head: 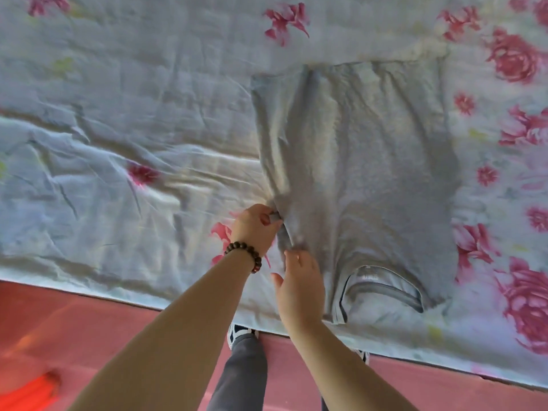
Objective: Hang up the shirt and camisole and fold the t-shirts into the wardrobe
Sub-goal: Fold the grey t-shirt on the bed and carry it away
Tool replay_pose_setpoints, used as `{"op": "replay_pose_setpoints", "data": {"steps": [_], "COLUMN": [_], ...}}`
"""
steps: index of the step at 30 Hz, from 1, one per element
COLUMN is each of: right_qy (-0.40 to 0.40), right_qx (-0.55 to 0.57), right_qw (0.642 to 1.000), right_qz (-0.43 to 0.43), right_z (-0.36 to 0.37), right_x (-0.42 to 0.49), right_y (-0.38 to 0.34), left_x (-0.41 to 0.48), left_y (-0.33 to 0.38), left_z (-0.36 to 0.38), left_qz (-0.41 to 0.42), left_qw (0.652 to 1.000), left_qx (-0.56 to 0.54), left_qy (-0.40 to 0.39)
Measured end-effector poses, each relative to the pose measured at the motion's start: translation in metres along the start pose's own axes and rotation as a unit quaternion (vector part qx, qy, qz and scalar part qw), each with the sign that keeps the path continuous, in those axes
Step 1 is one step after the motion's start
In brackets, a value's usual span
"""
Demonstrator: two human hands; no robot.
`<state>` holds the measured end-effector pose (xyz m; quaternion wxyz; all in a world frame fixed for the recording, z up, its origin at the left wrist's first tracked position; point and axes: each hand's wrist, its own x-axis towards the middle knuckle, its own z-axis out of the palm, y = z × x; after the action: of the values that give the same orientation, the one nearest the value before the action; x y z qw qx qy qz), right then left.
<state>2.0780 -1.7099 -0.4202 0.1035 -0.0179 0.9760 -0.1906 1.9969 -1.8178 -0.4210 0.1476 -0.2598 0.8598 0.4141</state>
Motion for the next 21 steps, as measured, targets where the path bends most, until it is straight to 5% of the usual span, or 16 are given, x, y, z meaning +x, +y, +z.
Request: {"op": "replay_pose_setpoints", "data": {"steps": [8,21], "right_qy": [0.002,-0.018], "right_qx": [-0.022,0.049], "right_qw": [0.998,0.997], "right_qz": [0.056,-0.063], "right_z": [0.008,0.024], "right_x": [-0.004,-0.046], "right_y": [-0.004,-0.043], "left_x": [0.002,-0.058], "left_y": [-0.027,-0.104], "left_z": [-0.017,-0.085], "left_qz": [-0.032,-0.139], "left_qw": [0.998,0.977], "left_qx": [-0.057,-0.129], "left_qy": [-0.003,0.101]}}
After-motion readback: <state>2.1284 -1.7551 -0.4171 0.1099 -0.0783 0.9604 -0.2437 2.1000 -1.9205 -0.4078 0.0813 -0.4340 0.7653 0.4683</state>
